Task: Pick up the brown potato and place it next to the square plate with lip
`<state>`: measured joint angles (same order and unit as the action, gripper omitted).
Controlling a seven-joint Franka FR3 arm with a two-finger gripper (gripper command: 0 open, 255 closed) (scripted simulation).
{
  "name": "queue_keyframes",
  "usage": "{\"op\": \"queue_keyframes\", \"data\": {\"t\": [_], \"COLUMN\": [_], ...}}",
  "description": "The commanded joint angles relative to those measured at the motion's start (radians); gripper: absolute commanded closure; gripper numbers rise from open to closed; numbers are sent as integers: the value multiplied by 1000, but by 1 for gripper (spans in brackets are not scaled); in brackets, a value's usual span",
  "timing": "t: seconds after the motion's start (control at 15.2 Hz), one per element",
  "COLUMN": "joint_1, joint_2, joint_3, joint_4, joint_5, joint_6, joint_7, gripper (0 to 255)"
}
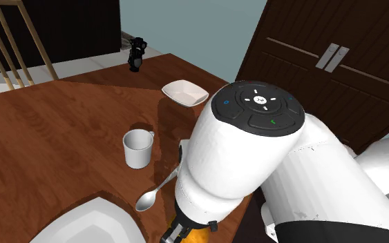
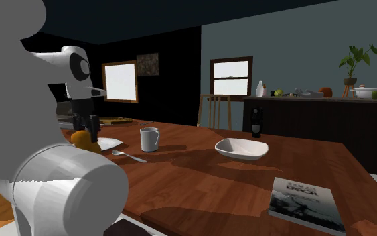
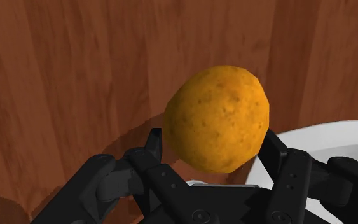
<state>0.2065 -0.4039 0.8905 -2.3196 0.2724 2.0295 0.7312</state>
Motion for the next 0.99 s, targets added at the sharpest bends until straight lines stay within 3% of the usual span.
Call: {"op": "queue_keyframes", "data": {"t": [0.0,0.46,0.92], "joint_1": [-6,-29,-31], "joint_2": [15,71,77], "joint_3": [15,67,70], "joint_4": [-18,-74,-78], "joint_5": [-4,-25,-28], "joint_6": [32,138,146], "joint_7": [7,34,37], "gripper": [255,255,255]}}
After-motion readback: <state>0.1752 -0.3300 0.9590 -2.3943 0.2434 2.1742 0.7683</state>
